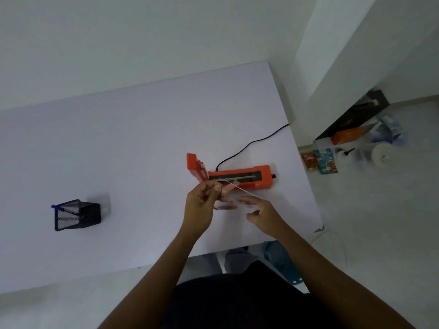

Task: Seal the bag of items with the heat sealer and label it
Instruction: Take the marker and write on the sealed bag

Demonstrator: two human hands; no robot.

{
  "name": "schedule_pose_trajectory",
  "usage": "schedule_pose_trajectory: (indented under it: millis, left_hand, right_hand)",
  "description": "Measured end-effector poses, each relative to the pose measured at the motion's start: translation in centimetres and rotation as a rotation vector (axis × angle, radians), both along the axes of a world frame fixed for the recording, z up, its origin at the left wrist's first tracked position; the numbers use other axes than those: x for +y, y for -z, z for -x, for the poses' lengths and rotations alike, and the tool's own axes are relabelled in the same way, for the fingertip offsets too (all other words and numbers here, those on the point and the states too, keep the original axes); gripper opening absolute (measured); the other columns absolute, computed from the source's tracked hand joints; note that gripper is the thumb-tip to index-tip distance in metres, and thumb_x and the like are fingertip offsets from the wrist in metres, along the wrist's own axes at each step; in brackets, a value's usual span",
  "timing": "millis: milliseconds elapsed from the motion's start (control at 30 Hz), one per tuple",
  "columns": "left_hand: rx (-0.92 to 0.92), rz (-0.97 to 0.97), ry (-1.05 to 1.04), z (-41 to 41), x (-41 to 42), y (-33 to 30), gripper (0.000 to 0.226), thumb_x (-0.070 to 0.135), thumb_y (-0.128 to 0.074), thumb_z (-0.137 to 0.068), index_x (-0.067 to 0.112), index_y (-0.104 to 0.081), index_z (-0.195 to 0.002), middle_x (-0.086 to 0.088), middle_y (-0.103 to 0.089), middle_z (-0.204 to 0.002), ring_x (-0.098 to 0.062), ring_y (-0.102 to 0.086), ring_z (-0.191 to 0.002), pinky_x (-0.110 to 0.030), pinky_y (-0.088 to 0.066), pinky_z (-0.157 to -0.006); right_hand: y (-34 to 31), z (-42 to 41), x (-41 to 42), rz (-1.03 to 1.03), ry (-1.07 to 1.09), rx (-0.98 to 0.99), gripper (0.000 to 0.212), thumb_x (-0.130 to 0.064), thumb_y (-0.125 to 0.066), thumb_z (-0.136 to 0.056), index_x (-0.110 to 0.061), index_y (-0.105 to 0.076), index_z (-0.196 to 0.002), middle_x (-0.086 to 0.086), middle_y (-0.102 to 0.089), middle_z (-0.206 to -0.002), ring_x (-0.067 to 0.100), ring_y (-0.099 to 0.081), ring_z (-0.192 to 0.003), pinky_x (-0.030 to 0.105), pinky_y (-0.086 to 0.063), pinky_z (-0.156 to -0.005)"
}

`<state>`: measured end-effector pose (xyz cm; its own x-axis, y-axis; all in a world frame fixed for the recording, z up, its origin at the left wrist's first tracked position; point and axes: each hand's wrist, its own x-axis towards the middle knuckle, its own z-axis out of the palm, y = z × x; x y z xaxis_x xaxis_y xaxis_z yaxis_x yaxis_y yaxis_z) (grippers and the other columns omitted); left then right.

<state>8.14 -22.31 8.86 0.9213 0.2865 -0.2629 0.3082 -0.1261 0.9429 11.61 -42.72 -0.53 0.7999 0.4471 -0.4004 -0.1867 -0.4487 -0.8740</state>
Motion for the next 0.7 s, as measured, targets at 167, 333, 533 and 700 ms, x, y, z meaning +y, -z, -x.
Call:
schedule_pose_trajectory:
  millis: [167,333,533,700]
  left_hand:
    - [-0.003,0.008,-0.08,3.5,4.2,-0.4,0.017,0.011,-0.052,-0.1,0.005,-0.067,-0.101,-0.002,-0.076,-0.081,-0.017,-0.073,-0.073,-0.021,-0.057,-0.066]
    - [0.074,-0.051,-0.272,6.5,10.2,0.3,0.018,0.024,-0.053,-0.101,0.011,-0.065,-0.102,0.001,-0.077,-0.085,-0.013,-0.073,-0.078,-0.014,-0.053,-0.071]
    - [0.404,-0.001,-0.137,9.2,17.8,5.5,0.046,0.056,-0.042,-0.097,0.019,-0.059,-0.117,0.002,-0.069,-0.105,-0.014,-0.066,-0.098,-0.025,-0.05,-0.079]
    - [0.48,-0.121,-0.035,9.6,21.9,8.7,0.024,0.038,-0.055,-0.097,0.016,-0.063,-0.102,-0.002,-0.068,-0.098,-0.02,-0.065,-0.092,-0.029,-0.053,-0.079]
  right_hand:
    - [-0.1,2.1,5.9,-0.063,-0.193,0.214,0.043,-0.021,-0.079,-0.084,-0.032,-0.066,-0.124,-0.019,-0.065,-0.125,0.001,-0.063,-0.113,0.016,-0.05,-0.097]
    - [0.1,3.6,13.0,-0.068,-0.187,0.246,0.018,-0.016,-0.076,-0.087,-0.018,-0.078,-0.105,-0.013,-0.077,-0.096,0.005,-0.071,-0.095,0.018,-0.053,-0.092]
    - [0.5,3.7,20.7,-0.033,-0.039,0.302,0.014,-0.018,-0.074,-0.089,-0.012,-0.079,-0.1,0.004,-0.079,-0.096,0.016,-0.073,-0.09,0.032,-0.06,-0.083]
    - [1.0,3.6,25.9,0.079,0.088,0.28,0.018,-0.02,-0.076,-0.087,-0.006,-0.078,-0.099,0.007,-0.078,-0.094,0.02,-0.072,-0.085,0.023,-0.056,-0.067]
